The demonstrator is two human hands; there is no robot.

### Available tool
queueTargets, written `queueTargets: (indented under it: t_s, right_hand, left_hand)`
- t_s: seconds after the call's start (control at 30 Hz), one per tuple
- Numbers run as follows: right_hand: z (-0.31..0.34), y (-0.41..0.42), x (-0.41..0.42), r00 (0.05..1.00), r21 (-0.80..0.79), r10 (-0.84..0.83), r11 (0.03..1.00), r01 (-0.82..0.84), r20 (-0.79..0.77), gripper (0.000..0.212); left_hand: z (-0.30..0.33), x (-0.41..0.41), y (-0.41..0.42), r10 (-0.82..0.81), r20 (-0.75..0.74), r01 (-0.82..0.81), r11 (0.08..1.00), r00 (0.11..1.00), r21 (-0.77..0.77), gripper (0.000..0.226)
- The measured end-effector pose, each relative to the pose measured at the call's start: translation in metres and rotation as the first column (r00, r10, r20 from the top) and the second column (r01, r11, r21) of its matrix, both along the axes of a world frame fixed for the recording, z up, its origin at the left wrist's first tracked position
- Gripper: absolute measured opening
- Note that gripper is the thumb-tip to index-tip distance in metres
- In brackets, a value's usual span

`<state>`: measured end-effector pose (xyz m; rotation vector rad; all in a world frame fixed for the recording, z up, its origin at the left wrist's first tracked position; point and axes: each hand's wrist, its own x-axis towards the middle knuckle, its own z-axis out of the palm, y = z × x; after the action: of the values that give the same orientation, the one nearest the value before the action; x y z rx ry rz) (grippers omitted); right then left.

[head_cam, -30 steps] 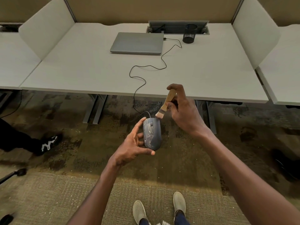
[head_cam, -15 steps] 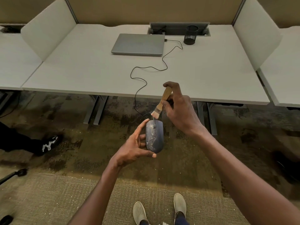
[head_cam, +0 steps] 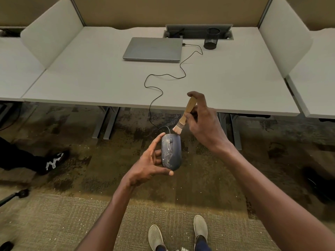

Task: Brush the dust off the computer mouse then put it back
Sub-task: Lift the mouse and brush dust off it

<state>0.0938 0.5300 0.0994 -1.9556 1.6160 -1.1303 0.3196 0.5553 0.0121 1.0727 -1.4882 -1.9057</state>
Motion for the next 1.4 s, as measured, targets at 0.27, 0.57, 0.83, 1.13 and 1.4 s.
queueTargets:
  t_s: [0.27, 0.57, 0.83, 1.13, 1.4]
  right_hand:
    - [0.000, 0.007, -0.005, 0.998, 0.043, -0.060, 0.997, 0.061, -0.017, 0.067]
    - [0.004, 0.019, -0.008, 0.997, -0.007, 0.046, 0.999, -0.046, 0.069, 0.052]
    - [0.001, 0.031, -0.014, 0.985, 0.117, 0.155, 0.980, -0.163, 0.071, 0.047]
    - [0.015, 0.026, 0.006, 0.985, -0.057, 0.160, 0.985, -0.164, -0.070, 0.031]
    - [0.013, 0.042, 0.005, 0.963, 0.019, 0.242, 0.970, -0.242, -0.121, 0.041]
  left_hand:
    - [0.001, 0.000, -0.003, 0.039, -0.033, -0.038, 0.999, 0.999, 0.028, 0.126]
    - [0.000, 0.000, -0.006, 0.081, -0.043, -0.078, 0.995, 0.996, 0.061, 0.133]
    - [-0.001, 0.005, -0.016, 0.188, -0.014, -0.187, 0.981, 0.982, 0.049, 0.133]
    - [0.000, 0.000, -0.019, 0.168, 0.004, -0.168, 0.985, 0.986, 0.039, 0.134]
    - [-0.002, 0.001, -0.020, 0.205, 0.026, -0.206, 0.978, 0.978, 0.022, 0.141]
